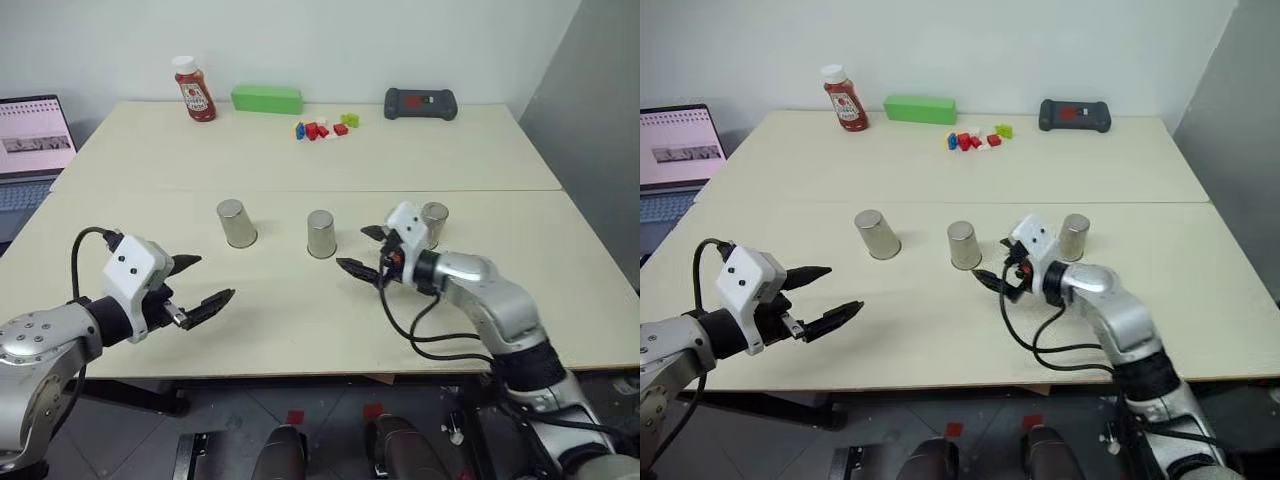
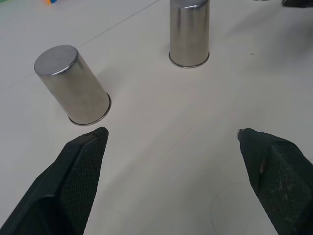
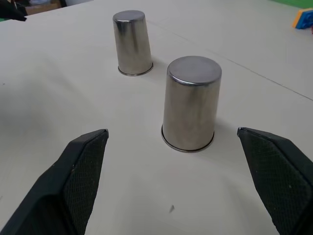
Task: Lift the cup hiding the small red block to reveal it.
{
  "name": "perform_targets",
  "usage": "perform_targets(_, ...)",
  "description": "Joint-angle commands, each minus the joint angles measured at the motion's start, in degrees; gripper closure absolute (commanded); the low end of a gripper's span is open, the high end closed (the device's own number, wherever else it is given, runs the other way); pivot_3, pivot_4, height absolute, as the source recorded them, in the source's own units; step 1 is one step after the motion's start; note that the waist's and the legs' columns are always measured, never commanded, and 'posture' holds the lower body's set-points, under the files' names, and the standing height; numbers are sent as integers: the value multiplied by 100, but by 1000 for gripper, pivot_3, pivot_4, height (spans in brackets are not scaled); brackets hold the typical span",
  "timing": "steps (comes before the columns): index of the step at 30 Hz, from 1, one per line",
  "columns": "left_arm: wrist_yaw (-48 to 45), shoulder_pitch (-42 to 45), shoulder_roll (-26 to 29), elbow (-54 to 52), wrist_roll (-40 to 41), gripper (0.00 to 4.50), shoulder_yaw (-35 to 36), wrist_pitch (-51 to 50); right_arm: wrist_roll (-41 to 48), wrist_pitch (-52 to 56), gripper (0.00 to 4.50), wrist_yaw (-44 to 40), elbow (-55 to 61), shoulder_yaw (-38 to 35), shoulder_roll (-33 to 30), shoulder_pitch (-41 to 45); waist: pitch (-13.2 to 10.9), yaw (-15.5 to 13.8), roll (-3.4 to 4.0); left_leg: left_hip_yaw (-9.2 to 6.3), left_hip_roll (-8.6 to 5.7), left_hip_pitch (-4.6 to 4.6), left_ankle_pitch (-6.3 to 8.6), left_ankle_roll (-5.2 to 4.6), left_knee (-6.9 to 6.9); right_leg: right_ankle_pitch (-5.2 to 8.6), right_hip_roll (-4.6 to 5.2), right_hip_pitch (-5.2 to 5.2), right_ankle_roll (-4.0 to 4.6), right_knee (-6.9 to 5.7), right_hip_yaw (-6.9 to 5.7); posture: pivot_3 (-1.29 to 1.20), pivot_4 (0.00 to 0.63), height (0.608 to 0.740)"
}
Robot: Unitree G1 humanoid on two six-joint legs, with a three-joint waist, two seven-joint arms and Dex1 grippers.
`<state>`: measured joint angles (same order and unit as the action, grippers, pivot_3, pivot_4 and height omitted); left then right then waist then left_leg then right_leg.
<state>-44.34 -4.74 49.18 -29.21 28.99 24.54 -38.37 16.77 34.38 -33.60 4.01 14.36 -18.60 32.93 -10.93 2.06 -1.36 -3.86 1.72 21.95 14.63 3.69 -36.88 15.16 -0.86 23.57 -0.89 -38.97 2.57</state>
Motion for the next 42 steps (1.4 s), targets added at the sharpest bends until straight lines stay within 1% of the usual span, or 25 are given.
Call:
perform_targets(1, 65, 97, 54, -218, 42, 20, -18, -15, -233, -210, 0, 255, -699, -47, 438, 484, 0, -4, 0, 0, 0, 1, 0, 0, 0, 0, 0, 0, 0, 1, 0, 0, 150, 740)
perform_targets(3, 77, 143, 63, -220, 41, 20, -52, -28, -403, -395, 0, 363, -1244, -49, 690, 756, 0, 7, 0, 2, 0, 0, 0, 0, -1, -1, 0, 1, -1, 0, 1, 0, 150, 740)
perform_targets(9, 100, 162, 76, -266, 46, 20, -65, -65, -530, -859, 0, 267, -2140, -158, 1095, 1205, 0, 26, 1, -1, 1, -1, 0, 0, 1, -1, -1, 1, 1, -2, -2, 0, 150, 740)
perform_targets(17, -92, 120, 123, -392, 467, 20, 13, -375, -691, -1346, 0, 146, -3173, -259, 1454, 1687, -1, 51, 1, 1, 1, -1, 0, 0, 2, -1, -1, 3, 1, -2, 0, 0, 150, 740)
perform_targets(22, -274, 43, 220, -458, 603, 20, -40, -407, -699, -1496, 0, 127, -3581, -369, 1611, 1899, -1, 75, 2, 1, 1, -1, 0, 0, 2, -1, -1, 3, 1, -3, 0, 0, 150, 740)
perform_targets(28, -244, 230, 218, -323, 556, 20, -181, -355, -713, -1537, 0, 36, -3703, -395, 1710, 1965, -1, 82, 2, -1, 1, -1, 0, 0, 3, -1, -1, 3, 1, -2, 0, 0, 150, 740)
perform_targets(30, -226, 274, 197, -285, 532, 0, -225, -333, -728, -1568, 378, 61, -3762, -435, 1745, 2006, -1, 88, 2, 0, 1, -1, 0, 0, 3, -1, -1, 3, 1, -3, 0, 0, 150, 740)
perform_targets(31, -218, 291, 186, -267, 520, 0, -240, -319, -740, -1589, 490, 79, -3798, -453, 1756, 2028, -1, 89, 2, 0, 1, -1, 0, 0, 3, -1, -1, 3, 1, -3, 0, 0, 150, 740)
perform_targets(33, -209, 318, 171, -234, 502, 0, -260, -293, -758, -1648, 904, 116, -3868, -494, 1777, 2064, -1, 93, 2, -1, 1, -1, 0, 0, 3, -1, -1, 3, 1, -3, 0, 0, 150, 740)
perform_targets(36, -204, 340, 153, -185, 470, 0, -291, -245, -775, -1740, 1733, 143, -3950, -558, 1810, 2104, -1, 100, 3, 0, 1, -1, 0, 0, 3, -1, -1, 4, 1, -3, 0, 0, 150, 740)
perform_targets(37, -205, 338, 147, -174, 457, 0, -301, -228, -785, -1767, 1949, 145, -3963, -571, 1818, 2109, -1, 101, 3, -1, 1, 0, 0, 0, 3, -1, -1, 4, 1, -3, 0, 0, 150, 740)
perform_targets(42, -200, 327, 126, -144, 413, 0, -351, -163, -744, -1824, 1987, 189, -3740, -683, 1827, 2103, -2, 101, 3, 0, 1, 0, 0, 0, 6, -1, -1, 5, 2, -2, 0, 0, 150, 740)
